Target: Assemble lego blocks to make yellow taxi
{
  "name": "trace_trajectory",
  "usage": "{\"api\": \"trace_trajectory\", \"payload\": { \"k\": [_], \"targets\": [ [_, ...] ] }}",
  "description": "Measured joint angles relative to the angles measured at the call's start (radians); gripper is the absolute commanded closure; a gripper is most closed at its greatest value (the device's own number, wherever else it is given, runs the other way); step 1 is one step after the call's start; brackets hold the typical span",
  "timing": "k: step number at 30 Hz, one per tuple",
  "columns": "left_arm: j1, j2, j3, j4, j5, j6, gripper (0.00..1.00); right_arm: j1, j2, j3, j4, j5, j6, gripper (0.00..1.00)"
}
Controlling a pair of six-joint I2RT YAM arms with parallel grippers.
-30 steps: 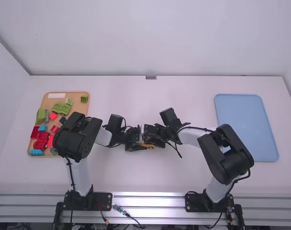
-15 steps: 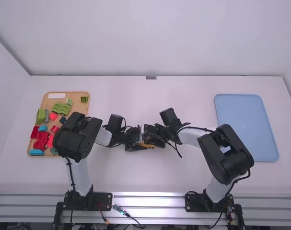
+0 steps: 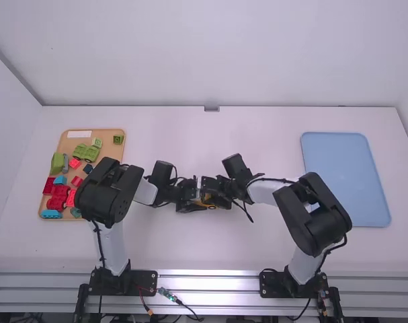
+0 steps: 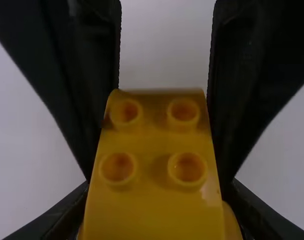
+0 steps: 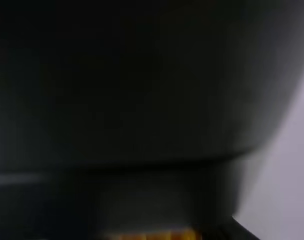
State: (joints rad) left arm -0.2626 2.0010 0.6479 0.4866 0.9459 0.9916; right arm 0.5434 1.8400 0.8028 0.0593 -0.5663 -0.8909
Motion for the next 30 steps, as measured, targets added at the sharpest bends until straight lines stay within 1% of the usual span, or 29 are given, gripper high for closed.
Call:
{"api": "trace_trajectory", "payload": {
  "k": [1, 2, 3, 5, 20, 21, 22, 27, 30],
  "targets": [
    [0.0, 0.0, 0.0, 0.0, 0.0, -0.001, 0.58, 0.0, 0.0, 0.0, 0.001, 0.0, 0.001, 0.53],
    [0.0, 0.0, 0.0, 0.0, 0.0, -0.001, 0.58, 0.0, 0.0, 0.0, 0.001, 0.0, 0.0, 0.49],
    [0.0, 0.0, 0.0, 0.0, 0.0, 0.0, 0.58, 0.0, 0.0, 0.0, 0.001, -0.001, 0.002, 0.47],
    [0.0, 0.0, 0.0, 0.0, 0.0, 0.0, 0.59, 0.0, 0.0, 0.0, 0.001, -0.003, 0.0, 0.46],
    [0.0, 0.0, 0.0, 0.0, 0.0, 0.001, 0.6, -0.003, -0.005, 0.0, -0.003, -0.002, 0.001, 0.45],
    [0.0, 0.0, 0.0, 0.0, 0.0, 0.001, 0.58, -0.007, -0.009, 0.0, -0.011, -0.002, 0.0, 0.44],
    [0.0, 0.0, 0.0, 0.0, 0.0, 0.001, 0.6, -0.009, -0.012, 0.0, -0.015, -0.001, 0.001, 0.44],
    [-0.004, 0.0, 0.0, 0.003, 0.0, 0.004, 0.6, -0.05, -0.031, -0.007, -0.019, -0.01, 0.002, 0.43],
    [-0.004, 0.0, 0.001, 0.004, -0.003, 0.004, 0.6, -0.077, -0.034, -0.01, -0.026, -0.045, -0.002, 0.43]
  ]
}}
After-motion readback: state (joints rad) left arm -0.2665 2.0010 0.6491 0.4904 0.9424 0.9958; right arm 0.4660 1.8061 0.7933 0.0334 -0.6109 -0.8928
